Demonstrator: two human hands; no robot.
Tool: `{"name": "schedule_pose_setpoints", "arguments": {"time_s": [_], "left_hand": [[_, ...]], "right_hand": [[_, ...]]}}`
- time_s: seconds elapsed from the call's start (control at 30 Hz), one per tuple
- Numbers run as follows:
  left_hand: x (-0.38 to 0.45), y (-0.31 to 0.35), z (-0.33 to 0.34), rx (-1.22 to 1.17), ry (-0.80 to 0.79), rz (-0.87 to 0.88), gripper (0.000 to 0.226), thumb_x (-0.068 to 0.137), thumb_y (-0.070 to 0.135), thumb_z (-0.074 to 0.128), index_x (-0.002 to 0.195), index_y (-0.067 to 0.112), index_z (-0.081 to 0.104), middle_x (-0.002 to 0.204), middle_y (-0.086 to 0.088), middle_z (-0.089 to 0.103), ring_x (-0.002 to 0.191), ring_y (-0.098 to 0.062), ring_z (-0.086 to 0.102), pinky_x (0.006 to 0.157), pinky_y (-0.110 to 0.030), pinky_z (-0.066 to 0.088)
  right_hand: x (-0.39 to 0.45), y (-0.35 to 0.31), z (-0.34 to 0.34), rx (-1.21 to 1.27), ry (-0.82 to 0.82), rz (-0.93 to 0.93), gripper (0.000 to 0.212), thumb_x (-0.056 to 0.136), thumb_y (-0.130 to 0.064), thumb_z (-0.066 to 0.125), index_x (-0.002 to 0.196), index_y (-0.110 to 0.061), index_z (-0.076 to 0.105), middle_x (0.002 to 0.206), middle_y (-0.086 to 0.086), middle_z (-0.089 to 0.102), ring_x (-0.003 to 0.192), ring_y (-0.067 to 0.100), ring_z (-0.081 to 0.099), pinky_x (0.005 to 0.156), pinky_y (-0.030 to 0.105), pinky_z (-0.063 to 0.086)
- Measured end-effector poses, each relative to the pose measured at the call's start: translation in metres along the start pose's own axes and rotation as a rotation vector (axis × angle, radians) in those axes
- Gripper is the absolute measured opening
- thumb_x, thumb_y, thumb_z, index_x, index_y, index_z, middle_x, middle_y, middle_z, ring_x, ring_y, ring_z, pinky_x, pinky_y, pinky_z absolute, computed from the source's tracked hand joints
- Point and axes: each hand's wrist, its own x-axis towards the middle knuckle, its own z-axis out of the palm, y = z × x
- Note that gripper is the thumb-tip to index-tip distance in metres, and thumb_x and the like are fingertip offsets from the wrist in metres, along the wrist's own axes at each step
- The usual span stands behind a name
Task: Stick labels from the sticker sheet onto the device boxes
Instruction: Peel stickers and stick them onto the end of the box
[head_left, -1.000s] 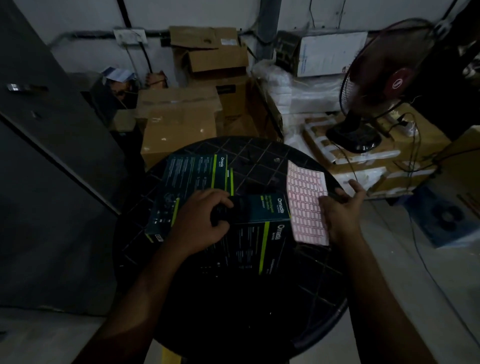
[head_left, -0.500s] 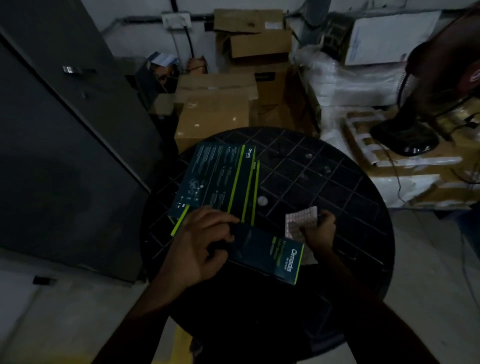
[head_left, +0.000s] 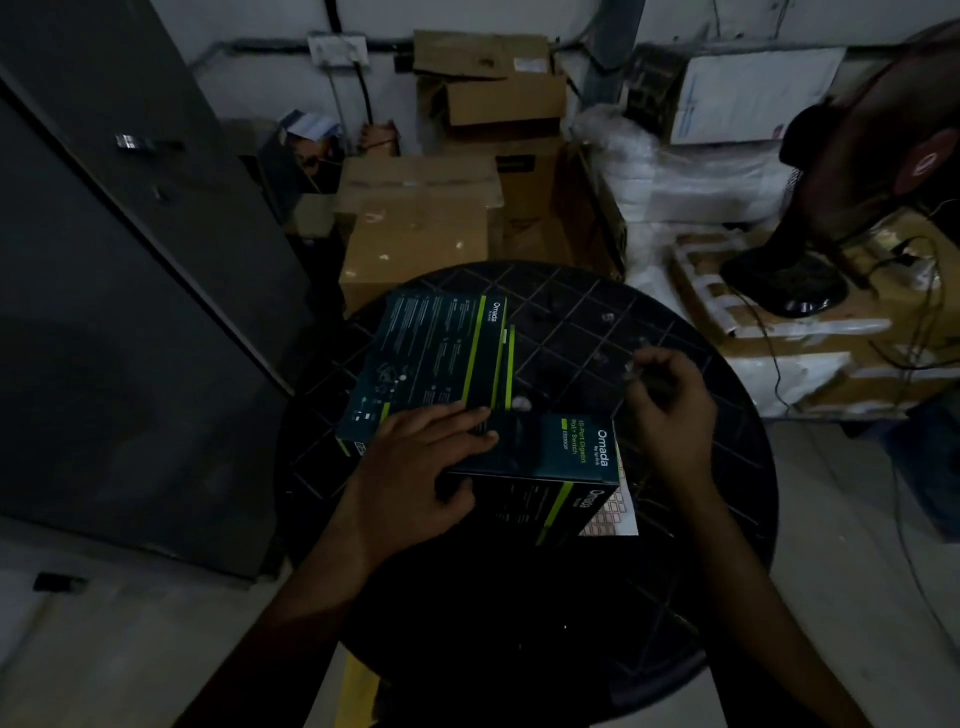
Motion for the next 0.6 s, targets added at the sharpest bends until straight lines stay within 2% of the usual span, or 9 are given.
{"name": "schedule_pose_setpoints", "arguments": {"time_s": [0.07,0.17,0.23,0.33,0.47,0.6], "left_hand": [[-0.003,0.000,0.001,0.043,0.010,-0.009,0.052,0.082,0.044,0.059,0.134,0.042,0.055,0.148,0.028,0.042,0.140,0.000,0.032,0.104,-0.034,0.029],[-0.006,-0.001,0.004,0.077,0.031,-0.025,0.050,0.086,0.050,0.058,0.135,0.045,0.053,0.148,0.028,0.041,0.138,-0.002,0.033,0.096,-0.032,0.028],[-0.006,-0.002,0.005,0.078,0.036,-0.035,0.051,0.086,0.049,0.062,0.136,0.047,0.051,0.147,0.032,0.038,0.137,-0.002,0.033,0.093,-0.030,0.022],[-0.003,-0.008,0.001,0.013,0.032,-0.077,0.053,0.085,0.047,0.068,0.135,0.050,0.051,0.143,0.039,0.035,0.135,0.004,0.030,0.093,-0.028,0.016],[-0.002,-0.013,-0.002,0.000,0.036,-0.089,0.052,0.084,0.047,0.069,0.134,0.049,0.053,0.143,0.037,0.039,0.134,0.005,0.031,0.095,-0.030,0.018],[-0.003,-0.009,0.000,-0.007,0.057,-0.088,0.052,0.085,0.044,0.070,0.134,0.047,0.054,0.144,0.031,0.045,0.135,-0.001,0.034,0.093,-0.028,0.016]], "right_hand": [[-0.017,-0.041,-0.002,0.106,-0.091,-0.078,0.013,0.091,-0.010,0.067,0.100,-0.020,0.067,0.113,0.003,0.068,0.102,0.009,0.065,0.084,0.020,0.052],[-0.047,-0.077,0.007,0.172,-0.338,-0.084,0.009,0.088,-0.013,0.068,0.095,-0.017,0.070,0.102,0.003,0.070,0.094,0.020,0.068,0.082,0.032,0.055],[-0.065,-0.084,0.017,0.122,-0.425,-0.101,0.010,0.086,-0.011,0.067,0.092,-0.018,0.071,0.095,-0.003,0.071,0.089,0.016,0.069,0.079,0.034,0.055],[-0.081,-0.082,0.031,0.000,-0.441,-0.111,0.013,0.085,-0.006,0.072,0.091,-0.018,0.072,0.089,-0.006,0.069,0.082,0.012,0.067,0.075,0.026,0.054],[-0.089,-0.082,0.037,-0.101,-0.419,-0.129,0.020,0.082,0.000,0.075,0.089,-0.019,0.073,0.084,-0.012,0.071,0.078,0.009,0.066,0.070,0.011,0.048],[-0.092,-0.088,0.040,-0.136,-0.359,-0.134,0.021,0.082,-0.001,0.076,0.088,-0.020,0.075,0.083,-0.016,0.071,0.078,0.005,0.066,0.070,0.013,0.050]]}}
